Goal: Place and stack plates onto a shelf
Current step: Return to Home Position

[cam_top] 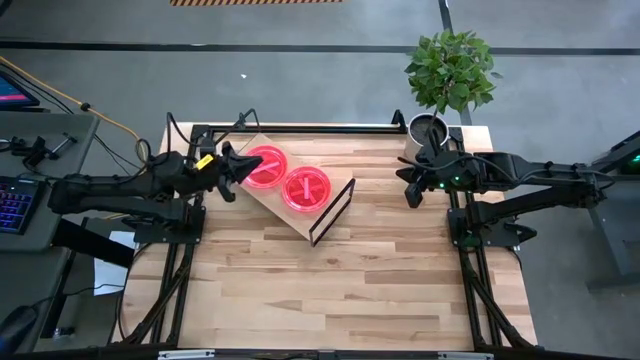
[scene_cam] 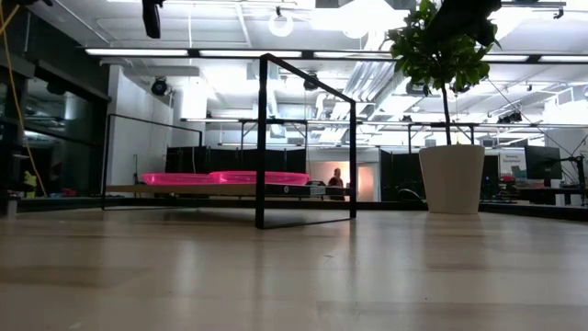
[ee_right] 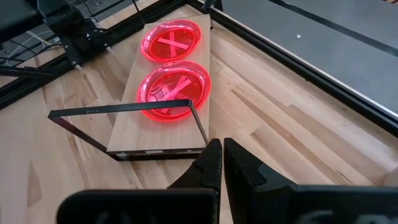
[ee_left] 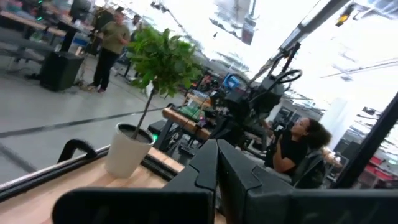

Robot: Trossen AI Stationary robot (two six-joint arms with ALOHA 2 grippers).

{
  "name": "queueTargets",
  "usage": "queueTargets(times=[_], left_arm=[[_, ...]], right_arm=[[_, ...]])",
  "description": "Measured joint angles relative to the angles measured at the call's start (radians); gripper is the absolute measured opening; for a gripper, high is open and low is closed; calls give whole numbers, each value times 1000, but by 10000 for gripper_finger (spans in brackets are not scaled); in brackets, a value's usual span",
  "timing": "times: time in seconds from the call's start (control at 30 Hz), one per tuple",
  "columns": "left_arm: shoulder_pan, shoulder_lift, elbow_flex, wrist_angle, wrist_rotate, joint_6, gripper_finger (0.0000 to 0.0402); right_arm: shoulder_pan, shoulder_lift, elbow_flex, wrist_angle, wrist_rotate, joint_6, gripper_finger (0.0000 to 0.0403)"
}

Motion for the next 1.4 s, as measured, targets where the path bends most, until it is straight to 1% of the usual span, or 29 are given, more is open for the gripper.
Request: queueTargets(times=[0.23,0.43,0.53,0.67,0.77,0.87,0.93,1.0,1.1,1.23,1.33,1.4], left_arm=[[0,-66,0,-15,18,74,0],[0,-133,0,-125,38,99,0],[-12,-137,0,-163,13,79,0],[-103,-84,-6,-174,-30,83,0],[-192,-54,-60,-110,-92,102,0],[-264,-64,-143,-13,-146,100,0],[-292,-98,-187,23,-149,117,0],[-297,-156,-207,23,-147,153,0],[-285,-253,-214,-72,-147,184,0],[-266,-381,-214,-210,-147,185,0],[-264,-458,-214,-283,-147,179,0],[-264,-493,-224,-291,-147,178,0]], right_arm=[[0,0,0,5,-1,0,0],[0,0,0,12,-3,1,0],[0,0,0,0,-22,-23,0],[0,0,0,0,-53,-23,0],[0,0,0,2,-56,-18,0],[0,0,0,17,-63,-18,0],[0,0,0,23,-63,-18,0],[0,0,0,26,-63,-18,0],[0,0,0,31,-63,-18,0],[0,0,0,37,-63,-18,0],[0,0,0,38,-63,-18,0],[0,0,0,39,-63,-16,0]])
